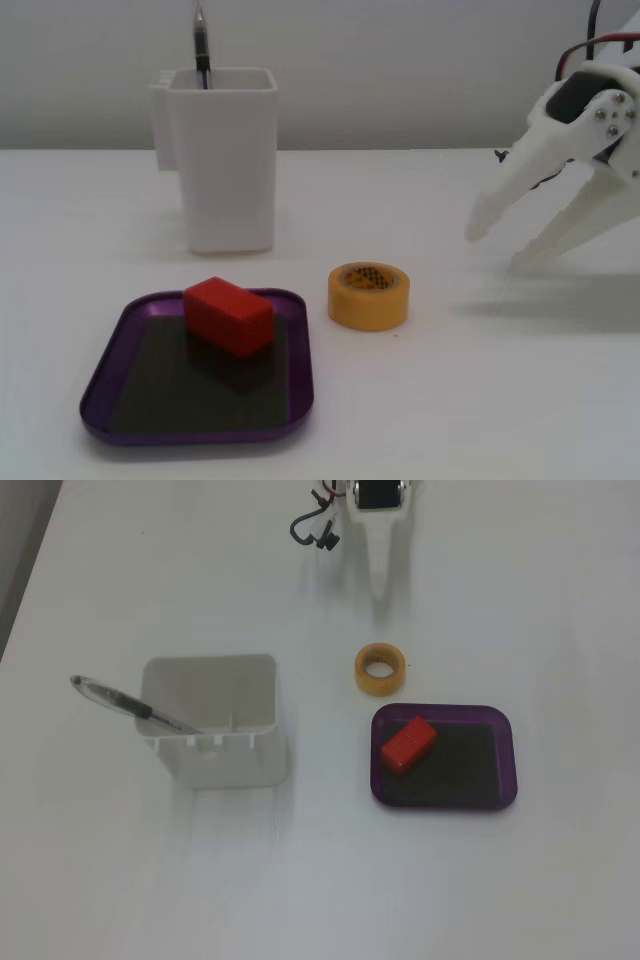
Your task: Remove the yellow tape from the box.
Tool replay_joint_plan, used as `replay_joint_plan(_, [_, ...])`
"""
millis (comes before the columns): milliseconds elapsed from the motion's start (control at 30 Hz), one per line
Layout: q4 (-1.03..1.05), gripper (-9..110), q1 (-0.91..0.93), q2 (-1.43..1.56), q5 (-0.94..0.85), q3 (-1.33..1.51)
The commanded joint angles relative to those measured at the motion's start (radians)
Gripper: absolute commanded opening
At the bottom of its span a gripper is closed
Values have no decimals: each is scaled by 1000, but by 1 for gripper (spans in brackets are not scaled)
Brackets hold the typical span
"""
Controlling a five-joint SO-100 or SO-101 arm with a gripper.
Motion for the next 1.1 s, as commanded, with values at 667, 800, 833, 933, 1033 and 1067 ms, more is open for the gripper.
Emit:
replay_joint_plan(667, [8,2,6,58,-2,6])
replay_joint_plan(800, [8,2,6,58,-2,6])
replay_joint_plan(833, [8,2,6,58,-2,6])
replay_joint_plan(933, [8,2,6,58,-2,6])
replay_joint_plan(1033, [8,2,6,58,-2,6])
replay_joint_plan(1067, [8,2,6,58,-2,6])
